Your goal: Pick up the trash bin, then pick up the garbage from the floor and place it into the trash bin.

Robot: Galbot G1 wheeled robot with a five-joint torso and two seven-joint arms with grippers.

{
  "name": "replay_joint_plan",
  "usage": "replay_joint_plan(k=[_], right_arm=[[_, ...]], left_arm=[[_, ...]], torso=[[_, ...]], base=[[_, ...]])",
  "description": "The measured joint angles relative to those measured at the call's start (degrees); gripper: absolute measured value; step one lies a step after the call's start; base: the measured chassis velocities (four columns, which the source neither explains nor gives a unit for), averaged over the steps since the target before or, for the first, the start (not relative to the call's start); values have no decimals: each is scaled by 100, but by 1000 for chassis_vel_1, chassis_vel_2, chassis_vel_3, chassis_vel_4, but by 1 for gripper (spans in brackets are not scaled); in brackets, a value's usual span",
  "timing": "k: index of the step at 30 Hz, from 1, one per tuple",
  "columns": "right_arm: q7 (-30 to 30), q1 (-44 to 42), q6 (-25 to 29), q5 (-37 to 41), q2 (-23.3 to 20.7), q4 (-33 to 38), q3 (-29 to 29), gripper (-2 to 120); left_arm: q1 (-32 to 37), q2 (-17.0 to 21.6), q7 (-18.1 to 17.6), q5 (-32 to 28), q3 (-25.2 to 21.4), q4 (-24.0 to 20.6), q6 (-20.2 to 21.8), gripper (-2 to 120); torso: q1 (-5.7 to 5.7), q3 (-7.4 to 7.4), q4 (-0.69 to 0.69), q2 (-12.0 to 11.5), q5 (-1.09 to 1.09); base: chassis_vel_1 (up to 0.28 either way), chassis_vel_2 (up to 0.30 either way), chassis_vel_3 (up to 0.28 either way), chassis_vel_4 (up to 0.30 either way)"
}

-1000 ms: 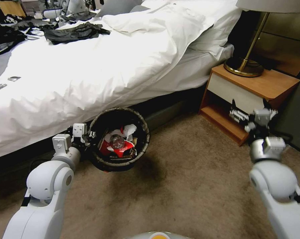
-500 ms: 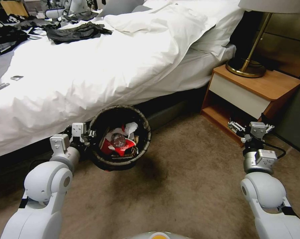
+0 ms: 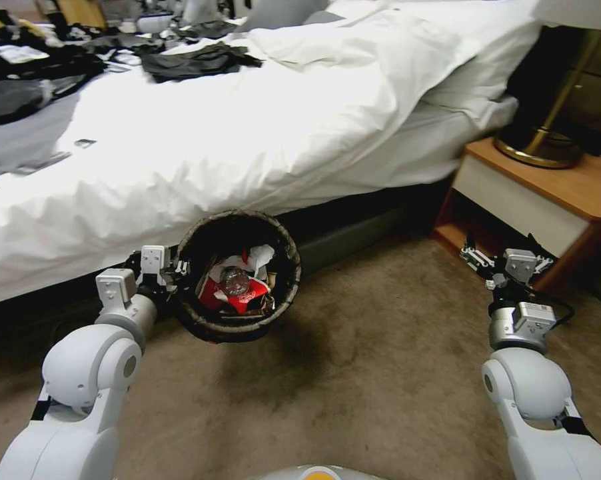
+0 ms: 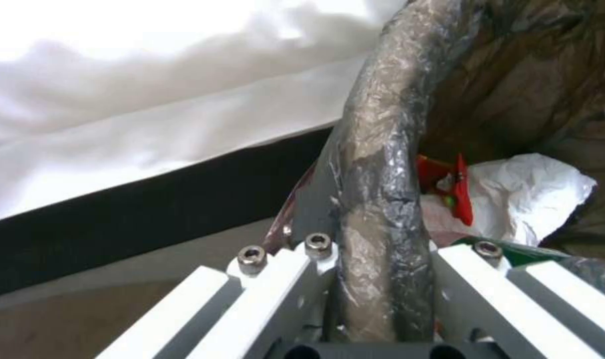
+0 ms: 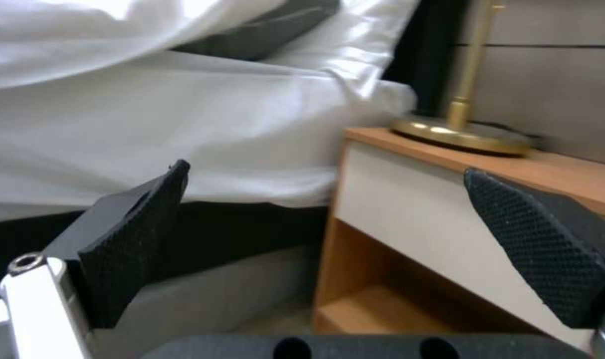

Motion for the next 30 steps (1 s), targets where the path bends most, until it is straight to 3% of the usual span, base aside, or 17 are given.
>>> replay_joint_plan(k=[30], right_arm=[[-24, 13, -46, -16, 51, -103, 21, 100]], left_arm=[[-11, -95, -24, 53, -18, 5, 0, 1]], torso=[[0, 0, 0, -1, 0]], base=[[129, 124, 126, 122]])
